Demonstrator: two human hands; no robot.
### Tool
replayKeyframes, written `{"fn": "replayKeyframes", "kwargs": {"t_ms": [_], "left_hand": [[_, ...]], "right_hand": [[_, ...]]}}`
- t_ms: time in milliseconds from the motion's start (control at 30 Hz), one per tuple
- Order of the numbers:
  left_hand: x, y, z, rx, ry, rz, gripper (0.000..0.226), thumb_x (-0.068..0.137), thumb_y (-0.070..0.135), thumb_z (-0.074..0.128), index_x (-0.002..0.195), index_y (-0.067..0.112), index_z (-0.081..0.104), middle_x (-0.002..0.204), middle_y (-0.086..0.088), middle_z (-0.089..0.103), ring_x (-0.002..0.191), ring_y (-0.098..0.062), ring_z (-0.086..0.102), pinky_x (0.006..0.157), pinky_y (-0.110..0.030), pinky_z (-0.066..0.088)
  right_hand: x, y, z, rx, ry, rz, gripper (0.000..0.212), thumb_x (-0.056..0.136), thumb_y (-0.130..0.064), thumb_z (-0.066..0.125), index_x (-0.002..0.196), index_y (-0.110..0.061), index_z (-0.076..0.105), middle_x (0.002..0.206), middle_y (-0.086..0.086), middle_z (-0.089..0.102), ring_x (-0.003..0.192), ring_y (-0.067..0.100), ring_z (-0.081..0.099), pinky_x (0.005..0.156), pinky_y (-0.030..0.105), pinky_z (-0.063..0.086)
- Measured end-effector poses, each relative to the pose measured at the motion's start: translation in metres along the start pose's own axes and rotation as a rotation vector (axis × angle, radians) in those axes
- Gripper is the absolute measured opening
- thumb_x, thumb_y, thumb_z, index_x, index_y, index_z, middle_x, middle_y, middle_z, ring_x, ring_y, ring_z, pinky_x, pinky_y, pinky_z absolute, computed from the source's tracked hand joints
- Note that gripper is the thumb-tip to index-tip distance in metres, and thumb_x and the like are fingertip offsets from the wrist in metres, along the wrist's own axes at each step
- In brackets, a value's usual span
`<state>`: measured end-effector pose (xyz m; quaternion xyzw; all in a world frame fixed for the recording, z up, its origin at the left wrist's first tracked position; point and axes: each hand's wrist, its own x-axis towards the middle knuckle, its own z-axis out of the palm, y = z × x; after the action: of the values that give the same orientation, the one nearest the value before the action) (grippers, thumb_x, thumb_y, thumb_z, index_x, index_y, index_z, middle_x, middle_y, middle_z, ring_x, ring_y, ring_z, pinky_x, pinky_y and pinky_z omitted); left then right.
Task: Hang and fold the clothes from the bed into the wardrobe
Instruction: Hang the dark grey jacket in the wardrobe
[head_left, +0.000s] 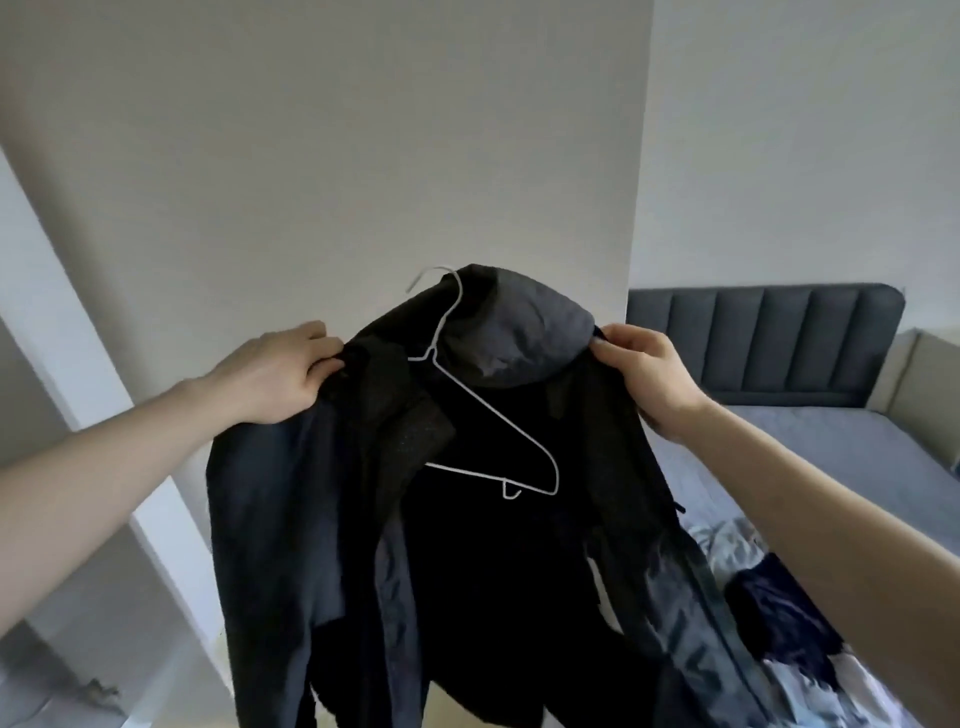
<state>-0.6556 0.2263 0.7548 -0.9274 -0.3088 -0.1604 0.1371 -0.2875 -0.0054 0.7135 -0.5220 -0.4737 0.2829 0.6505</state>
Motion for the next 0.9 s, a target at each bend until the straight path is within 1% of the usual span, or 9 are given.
{"fn": "replayKeyframes", "kwargs": {"t_ms": [100,167,267,400,567,700,800,833,900], "left_hand": [[0.01,0.006,0.01,-0.184,0.049,-0.092,0.031,0.104,0.047,0.036,0.078,0.034,0.047,0.085,0.011,0.049,0.077,-0.011,0.054,0.073,-0.038,0.045],[0.018,0.018,0.011,-0.289,0.082,-0.104,0.032,0.104,0.045,0.039,0.075,0.033,0.047,0.084,0.01,0.051,0.078,-0.01,0.054,0.072,-0.035,0.043],[0.028,0.046,0.011,-0.397,0.096,-0.053,0.032,0.104,0.039,0.044,0.073,0.031,0.047,0.082,0.007,0.052,0.077,-0.012,0.054,0.07,-0.033,0.041],[0.035,0.079,0.011,-0.504,0.154,-0.024,0.033,0.104,0.036,0.047,0.072,0.031,0.051,0.08,0.008,0.053,0.076,-0.011,0.055,0.068,-0.028,0.038],[0.029,0.078,0.01,-0.537,0.216,-0.017,0.03,0.104,0.034,0.049,0.074,0.033,0.053,0.08,0.01,0.054,0.076,-0.005,0.054,0.07,-0.028,0.041],[0.021,0.068,0.007,-0.558,0.311,0.024,0.027,0.103,0.027,0.053,0.076,0.029,0.053,0.078,0.009,0.053,0.077,-0.009,0.056,0.072,-0.034,0.045],[0.018,0.074,0.004,-0.585,0.334,0.043,0.027,0.103,0.024,0.054,0.077,0.029,0.054,0.078,0.009,0.053,0.078,-0.012,0.057,0.072,-0.035,0.045],[0.017,0.077,0.004,-0.588,0.334,0.049,0.027,0.103,0.024,0.054,0.077,0.029,0.055,0.079,0.009,0.053,0.078,-0.012,0.057,0.072,-0.035,0.046],[0.016,0.085,0.004,-0.598,0.321,0.066,0.026,0.103,0.024,0.054,0.077,0.028,0.056,0.079,0.009,0.054,0.078,-0.012,0.057,0.073,-0.036,0.046]], "right_hand": [[-0.03,-0.011,0.026,-0.164,-0.224,0.018,0.013,0.103,-0.015,0.061,0.099,-0.005,0.069,0.079,0.01,0.073,0.068,0.022,0.072,0.055,0.03,0.058],[-0.054,-0.002,0.051,-0.341,-0.362,0.127,0.021,0.104,-0.019,0.06,0.095,-0.001,0.057,0.071,0.012,0.074,0.06,0.026,0.074,0.051,0.029,0.058],[-0.07,0.01,0.079,-0.538,-0.397,0.103,0.032,0.101,-0.029,0.061,0.082,-0.003,0.062,0.071,0.008,0.077,0.065,0.022,0.077,0.058,0.025,0.059],[-0.061,0.01,0.093,-0.654,-0.214,0.028,0.029,0.102,-0.025,0.06,0.09,-0.002,0.072,0.079,0.003,0.079,0.063,0.005,0.071,0.07,0.037,0.062],[-0.086,-0.019,0.039,-1.003,-0.456,0.055,0.036,0.089,-0.058,0.064,0.106,-0.03,0.079,0.095,-0.023,0.077,0.087,-0.007,0.069,0.086,0.02,0.055],[-0.084,-0.053,-0.031,-1.166,-0.029,-0.135,0.033,0.074,-0.069,0.069,0.092,-0.042,0.072,0.088,-0.029,0.072,0.082,-0.007,0.067,0.081,0.029,0.058],[-0.069,-0.053,-0.049,-1.2,0.03,-0.073,0.068,0.08,-0.065,0.074,0.138,-0.039,0.048,0.125,-0.027,0.049,0.111,0.0,0.052,0.099,0.029,0.047],[-0.064,-0.047,-0.049,-1.171,-0.032,-0.014,0.066,0.085,-0.061,0.073,0.141,-0.039,0.046,0.123,-0.026,0.051,0.107,0.0,0.053,0.094,0.021,0.045],[-0.059,-0.035,-0.046,-1.125,-0.068,-0.021,0.022,0.097,-0.046,0.066,0.116,-0.037,0.061,0.097,-0.024,0.063,0.086,0.002,0.06,0.073,0.013,0.043]]}}
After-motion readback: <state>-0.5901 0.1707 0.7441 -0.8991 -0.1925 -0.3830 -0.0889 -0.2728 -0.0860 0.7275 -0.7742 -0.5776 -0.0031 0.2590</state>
